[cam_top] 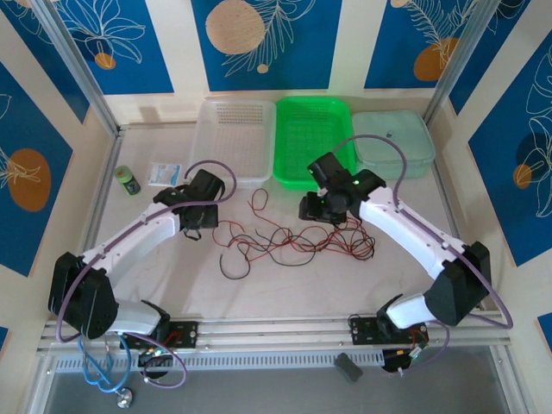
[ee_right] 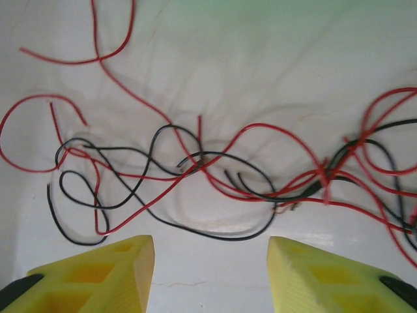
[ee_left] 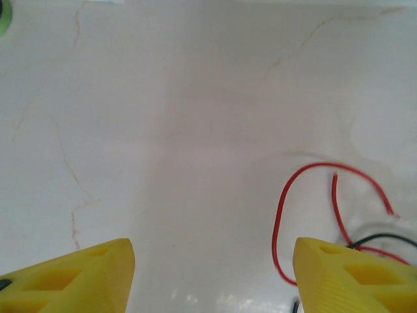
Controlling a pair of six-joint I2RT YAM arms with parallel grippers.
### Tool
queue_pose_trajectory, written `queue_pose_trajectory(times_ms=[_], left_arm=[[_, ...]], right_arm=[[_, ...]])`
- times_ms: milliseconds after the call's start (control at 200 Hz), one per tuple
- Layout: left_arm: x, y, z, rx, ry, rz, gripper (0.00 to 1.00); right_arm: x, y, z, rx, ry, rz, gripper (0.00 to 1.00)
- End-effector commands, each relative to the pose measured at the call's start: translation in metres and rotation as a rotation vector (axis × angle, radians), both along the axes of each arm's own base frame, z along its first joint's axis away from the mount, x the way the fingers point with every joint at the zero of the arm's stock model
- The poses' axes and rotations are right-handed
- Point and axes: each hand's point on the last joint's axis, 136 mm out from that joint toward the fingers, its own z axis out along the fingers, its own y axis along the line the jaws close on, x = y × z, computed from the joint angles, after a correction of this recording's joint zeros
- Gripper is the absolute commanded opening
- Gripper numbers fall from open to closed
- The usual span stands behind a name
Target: Untangle the cables
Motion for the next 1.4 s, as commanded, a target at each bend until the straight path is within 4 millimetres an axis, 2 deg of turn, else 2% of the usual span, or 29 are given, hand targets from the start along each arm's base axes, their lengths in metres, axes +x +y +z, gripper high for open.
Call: queue_pose_trajectory(times_ms=[0, 165, 335, 460, 540, 670, 775, 920, 995, 1100, 1226, 1306, 1391], left_arm=[[-0.017, -0.005, -0.022, -0.069, 0.082, 0.013, 0.65], [-0.008, -0.021, -0.053, -0.140, 0.068, 0.010, 0.65], [0.007, -0.026, -0.078, -0.131, 0.056, 0.020, 0.61], [0.013, -0.025, -0.085, -0.131, 0.025, 0.034, 0.49], [0.014, -0.023, -0.084, -0.122, 0.011, 0.039, 0.36], [0.012, -0.013, -0.075, -0.090, -0.021, 0.050, 0.11], [0.010, 0.000, -0.061, -0.048, -0.049, 0.061, 0.00], [0.006, 0.021, -0.042, 0.005, -0.076, 0.091, 0.00], [0.004, 0.031, -0.032, 0.035, -0.091, 0.102, 0.00], [0.000, 0.040, -0.023, 0.054, -0.104, 0.113, 0.01], [-0.004, 0.045, -0.022, 0.054, -0.100, 0.128, 0.15], [-0.008, 0.047, -0.026, 0.053, -0.083, 0.148, 0.34], [-0.013, 0.050, -0.032, 0.053, -0.067, 0.169, 0.47]], right_arm=[[-0.002, 0.027, -0.010, 0.043, 0.037, 0.074, 0.50], [0.007, 0.053, -0.037, 0.065, 0.068, 0.110, 0.50], [0.011, 0.068, -0.078, 0.052, 0.144, 0.110, 0.50], [0.010, 0.068, -0.109, 0.035, 0.193, 0.073, 0.50], [0.010, 0.062, -0.128, 0.015, 0.217, 0.042, 0.50], [0.008, 0.044, -0.149, -0.041, 0.248, -0.008, 0.48], [0.005, 0.022, -0.160, -0.110, 0.261, -0.050, 0.40], [-0.002, -0.014, -0.168, -0.216, 0.274, -0.097, 0.19], [-0.004, -0.032, -0.167, -0.255, 0.269, -0.125, 0.14], [-0.005, -0.052, -0.163, -0.273, 0.259, -0.159, 0.13], [-0.003, -0.065, -0.158, -0.273, 0.243, -0.175, 0.12], [0.000, -0.068, -0.154, -0.277, 0.234, -0.177, 0.12], [0.001, -0.069, -0.149, -0.281, 0.226, -0.171, 0.12]])
